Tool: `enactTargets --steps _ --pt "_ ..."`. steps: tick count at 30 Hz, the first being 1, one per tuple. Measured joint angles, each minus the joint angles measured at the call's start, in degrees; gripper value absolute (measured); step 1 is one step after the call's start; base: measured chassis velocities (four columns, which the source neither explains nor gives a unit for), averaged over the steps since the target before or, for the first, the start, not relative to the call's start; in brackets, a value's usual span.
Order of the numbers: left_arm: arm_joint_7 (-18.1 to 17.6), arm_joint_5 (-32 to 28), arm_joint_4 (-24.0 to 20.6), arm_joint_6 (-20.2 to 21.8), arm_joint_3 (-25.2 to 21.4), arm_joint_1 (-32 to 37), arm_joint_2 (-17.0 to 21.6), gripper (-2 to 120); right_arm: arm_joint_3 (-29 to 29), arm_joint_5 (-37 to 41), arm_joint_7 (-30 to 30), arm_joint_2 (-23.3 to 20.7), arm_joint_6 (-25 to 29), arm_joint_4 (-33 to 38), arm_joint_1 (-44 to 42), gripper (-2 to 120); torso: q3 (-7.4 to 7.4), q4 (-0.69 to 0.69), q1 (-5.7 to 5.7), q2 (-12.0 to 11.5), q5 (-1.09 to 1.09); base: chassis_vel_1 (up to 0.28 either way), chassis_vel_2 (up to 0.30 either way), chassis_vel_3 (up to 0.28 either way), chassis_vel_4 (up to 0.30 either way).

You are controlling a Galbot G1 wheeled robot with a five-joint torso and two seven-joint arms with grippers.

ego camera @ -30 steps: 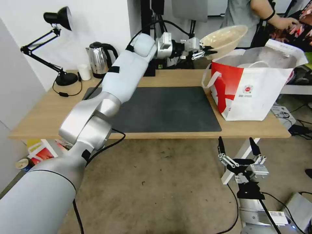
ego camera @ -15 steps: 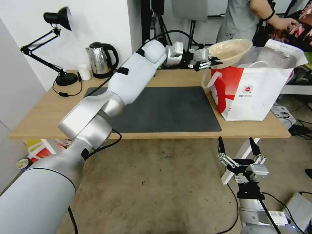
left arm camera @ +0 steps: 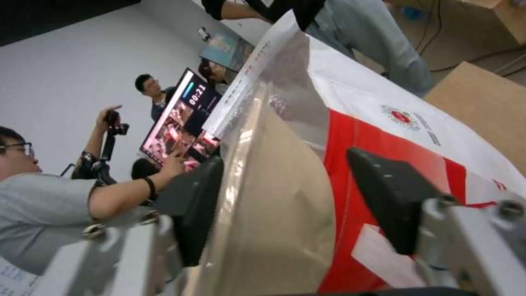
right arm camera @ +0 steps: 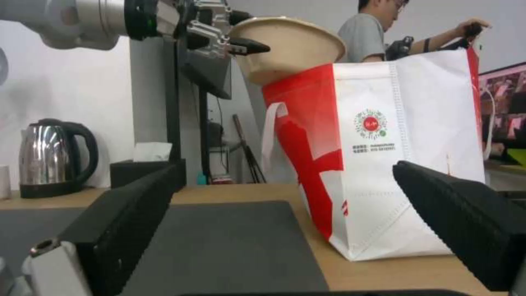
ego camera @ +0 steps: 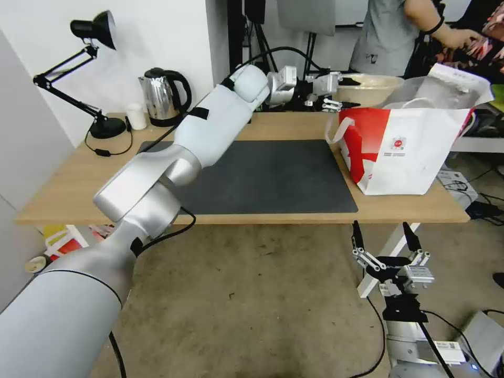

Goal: Pick up the trash from the table and place it into the takeout bag.

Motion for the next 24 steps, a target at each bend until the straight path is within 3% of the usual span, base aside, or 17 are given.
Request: enactTargets --steps 9,19,24 --pt "0.1 -0.1 0.2 0.0 0.3 -1.3 0.0 97 0.0 0.0 0.0 0.0 0.0 0.0 0.0 100 0.00 0.00 0.00 0.0 0.00 0.000 0.000 0.000 0.000" --pt "0.4 -0.2 -0.4 -0.1 0.0 -1.8 0.0 100 0.0 0.0 0.0 0.0 0.0 0.0 0.0 100 0.00 -0.01 0.00 0.0 0.00 0.000 0.000 0.000 0.000" --pt "2.7 0.0 0.2 -0.3 -2.0 -2.6 0.1 100 0.0 0.0 0.0 0.0 0.0 0.0 0.0 100 0.00 0.00 0.00 0.0 0.00 0.000 0.000 0.000 0.000"
